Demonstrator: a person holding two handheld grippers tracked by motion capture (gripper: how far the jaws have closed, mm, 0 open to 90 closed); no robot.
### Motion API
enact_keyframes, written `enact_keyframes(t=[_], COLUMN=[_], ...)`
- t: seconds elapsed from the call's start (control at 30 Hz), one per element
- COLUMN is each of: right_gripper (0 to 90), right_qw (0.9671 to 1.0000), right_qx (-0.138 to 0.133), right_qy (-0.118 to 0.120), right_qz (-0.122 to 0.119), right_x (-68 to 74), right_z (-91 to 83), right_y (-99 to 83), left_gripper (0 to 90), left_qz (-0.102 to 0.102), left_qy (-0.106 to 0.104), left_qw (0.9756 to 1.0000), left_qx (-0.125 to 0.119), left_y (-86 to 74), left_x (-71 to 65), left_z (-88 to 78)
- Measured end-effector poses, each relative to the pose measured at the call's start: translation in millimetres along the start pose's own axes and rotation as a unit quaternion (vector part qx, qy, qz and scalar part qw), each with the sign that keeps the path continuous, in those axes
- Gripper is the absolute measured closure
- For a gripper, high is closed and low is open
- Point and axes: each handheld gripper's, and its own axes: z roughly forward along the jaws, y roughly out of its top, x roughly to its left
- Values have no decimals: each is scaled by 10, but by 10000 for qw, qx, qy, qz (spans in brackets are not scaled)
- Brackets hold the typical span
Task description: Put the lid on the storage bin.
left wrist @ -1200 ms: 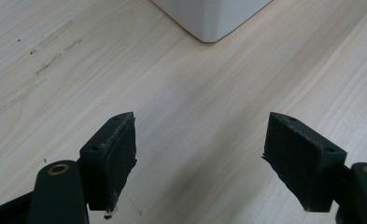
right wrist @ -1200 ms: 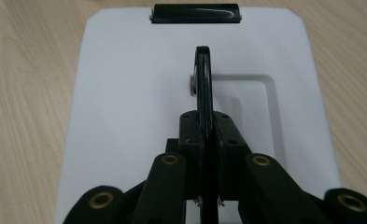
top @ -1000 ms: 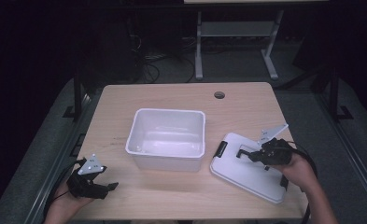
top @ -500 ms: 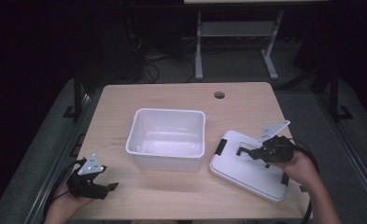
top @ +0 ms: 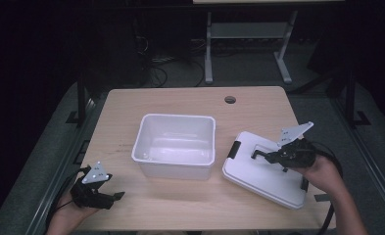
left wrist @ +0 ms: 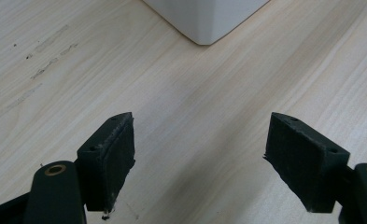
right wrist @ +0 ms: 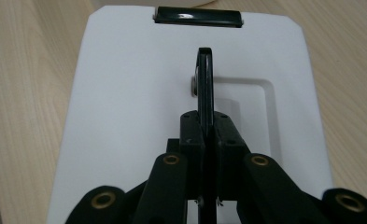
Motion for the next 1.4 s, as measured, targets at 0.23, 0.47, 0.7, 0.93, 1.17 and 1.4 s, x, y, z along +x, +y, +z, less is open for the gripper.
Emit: enact_keyframes(t=[0.23,0.47,0.7,0.93,1.17,1.4], right_gripper=[838,838,838,838,838,838], right_qw=[10000,9999,9998,9996,9993,9990], right_qx=[3,3,-19,-28,-66,-101], right_qy=[-10,11,36,78,105,117], right_qz=[-81,-149,-190,-267,-350,-428], right_x=[32,36,44,54,61,78], right_z=[-91,-148,-235,-343,-431,-525], right_y=[30,70,131,202,290,388], left_gripper=[237,236,236,236,235,235], left_qz=[19,-2,7,-11,20,11], left_qy=[-14,0,-6,-4,11,4], left_qw=[10000,10000,10000,10000,10000,10000], left_qx=[6,-22,-7,-32,-32,-9], left_y=[8,4,4,3,9,6], left_x=[1,5,9,5,5,2], left_z=[5,-12,-10,-14,-11,-7])
